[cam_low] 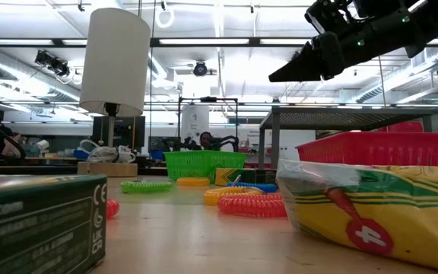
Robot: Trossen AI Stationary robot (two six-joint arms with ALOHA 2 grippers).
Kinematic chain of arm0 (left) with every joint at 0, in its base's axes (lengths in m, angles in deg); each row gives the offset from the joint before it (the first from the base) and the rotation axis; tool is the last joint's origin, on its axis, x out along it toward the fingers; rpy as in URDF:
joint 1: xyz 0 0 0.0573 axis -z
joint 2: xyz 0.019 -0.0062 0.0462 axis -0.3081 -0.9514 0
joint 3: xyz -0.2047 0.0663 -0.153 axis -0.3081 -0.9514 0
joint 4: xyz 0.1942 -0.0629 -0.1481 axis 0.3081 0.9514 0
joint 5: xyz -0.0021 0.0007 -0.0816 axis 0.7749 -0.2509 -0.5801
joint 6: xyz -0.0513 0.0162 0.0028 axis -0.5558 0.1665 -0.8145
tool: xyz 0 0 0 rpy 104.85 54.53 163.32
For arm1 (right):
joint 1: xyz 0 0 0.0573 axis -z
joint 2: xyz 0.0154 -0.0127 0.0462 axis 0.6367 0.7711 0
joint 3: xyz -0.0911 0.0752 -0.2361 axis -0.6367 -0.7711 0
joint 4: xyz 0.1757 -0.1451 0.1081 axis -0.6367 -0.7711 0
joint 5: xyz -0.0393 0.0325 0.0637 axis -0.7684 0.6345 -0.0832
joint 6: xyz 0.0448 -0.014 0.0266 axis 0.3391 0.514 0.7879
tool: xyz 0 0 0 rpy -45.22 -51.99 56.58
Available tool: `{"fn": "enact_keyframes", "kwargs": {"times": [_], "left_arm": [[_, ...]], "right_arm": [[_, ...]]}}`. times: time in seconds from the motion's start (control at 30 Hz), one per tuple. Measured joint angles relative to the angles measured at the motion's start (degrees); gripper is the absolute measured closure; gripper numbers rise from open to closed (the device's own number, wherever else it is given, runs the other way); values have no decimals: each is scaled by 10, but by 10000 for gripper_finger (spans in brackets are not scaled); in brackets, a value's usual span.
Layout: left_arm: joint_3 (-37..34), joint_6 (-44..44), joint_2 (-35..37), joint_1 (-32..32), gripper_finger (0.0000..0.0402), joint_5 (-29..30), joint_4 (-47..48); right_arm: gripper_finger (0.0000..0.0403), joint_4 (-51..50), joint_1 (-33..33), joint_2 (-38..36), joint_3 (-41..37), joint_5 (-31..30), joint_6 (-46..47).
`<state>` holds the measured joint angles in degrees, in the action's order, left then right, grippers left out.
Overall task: Pick & Place Office Desk Supplies
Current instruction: Put the red rubber band into the green bin
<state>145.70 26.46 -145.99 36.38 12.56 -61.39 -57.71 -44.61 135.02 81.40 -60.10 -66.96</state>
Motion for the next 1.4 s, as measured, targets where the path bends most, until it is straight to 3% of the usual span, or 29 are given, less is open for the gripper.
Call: {"fn": "enact_keyframes", "kwargs": {"times": [0.23, 0.6, 0.83, 1.27, 1.4], "left_arm": [[-1, 1, -2, 1, 195, 23, 7], [-1, 22, -3, -3, 390, 54, 37], [0, 41, 5, -7, 398, 51, 58], [-4, 42, 105, -20, 400, 156, 229], [-3, 59, 136, -28, 400, 152, 235]], "right_arm": [[197, 0, 0, 0, 0, -2, 0], [197, 0, 0, 0, 0, -3, 2], [197, 0, 0, 0, 0, -4, 0], [197, 4, 0, 0, 0, -6, 2], [197, 4, 0, 0, 0, -6, 2]]}}
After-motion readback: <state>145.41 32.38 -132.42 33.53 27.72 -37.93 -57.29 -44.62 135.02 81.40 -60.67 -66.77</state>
